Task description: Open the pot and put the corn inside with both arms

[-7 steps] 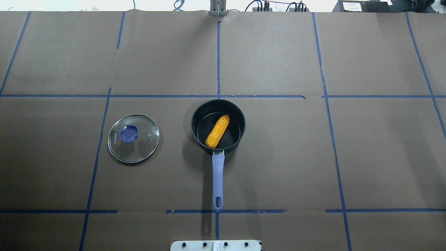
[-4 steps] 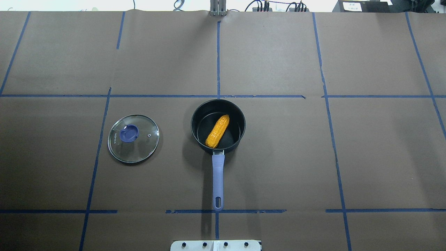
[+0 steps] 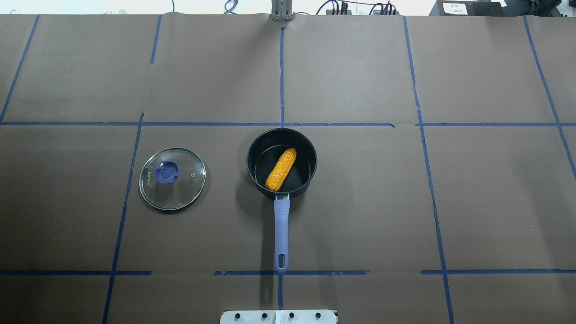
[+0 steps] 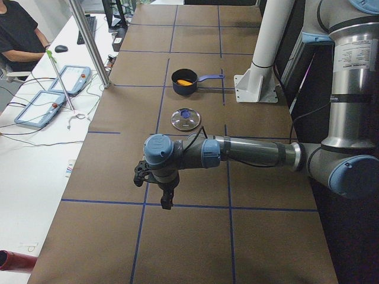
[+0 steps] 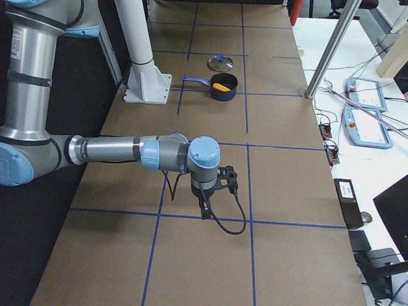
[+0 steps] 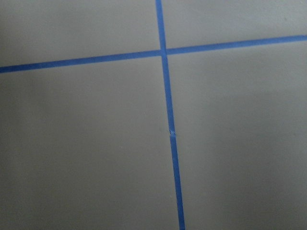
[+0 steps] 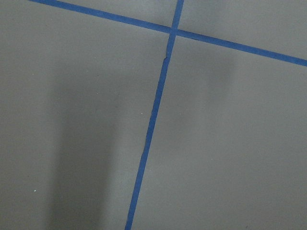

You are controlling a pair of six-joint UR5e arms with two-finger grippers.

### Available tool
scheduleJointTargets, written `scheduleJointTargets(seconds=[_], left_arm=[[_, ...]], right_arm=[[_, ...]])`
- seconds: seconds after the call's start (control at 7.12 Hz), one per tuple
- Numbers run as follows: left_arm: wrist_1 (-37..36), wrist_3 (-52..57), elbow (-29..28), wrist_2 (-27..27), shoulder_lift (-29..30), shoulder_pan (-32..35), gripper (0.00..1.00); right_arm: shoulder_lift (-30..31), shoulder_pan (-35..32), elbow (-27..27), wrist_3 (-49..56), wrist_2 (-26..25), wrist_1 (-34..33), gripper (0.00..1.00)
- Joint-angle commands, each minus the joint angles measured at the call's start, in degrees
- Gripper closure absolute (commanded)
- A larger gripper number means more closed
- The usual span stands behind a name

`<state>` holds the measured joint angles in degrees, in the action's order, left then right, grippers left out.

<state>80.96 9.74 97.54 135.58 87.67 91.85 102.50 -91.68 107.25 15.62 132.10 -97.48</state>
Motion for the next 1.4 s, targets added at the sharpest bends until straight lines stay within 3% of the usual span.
scheduleJointTargets(seconds=[0.0,0.84,1.26], left_arm=[[1.0,0.1,-0.2,-0.2,0.2,0.0,0.0],[0.8,-0.1,-0.1,-0.7,-0.2,-0.1,0.0],[0.3,0.0,1.8,-0.7,-0.6,-0.2,0.0]], right_arm=[[-0.3,2.0,-0.5,-0.2,0.4,-0.1,0.0],[-1.1,2.9,-1.6,-0.9,0.6,0.3,0.0],[-5.0,2.9,-6.6,-0.9,1.8,0.3,0.0]])
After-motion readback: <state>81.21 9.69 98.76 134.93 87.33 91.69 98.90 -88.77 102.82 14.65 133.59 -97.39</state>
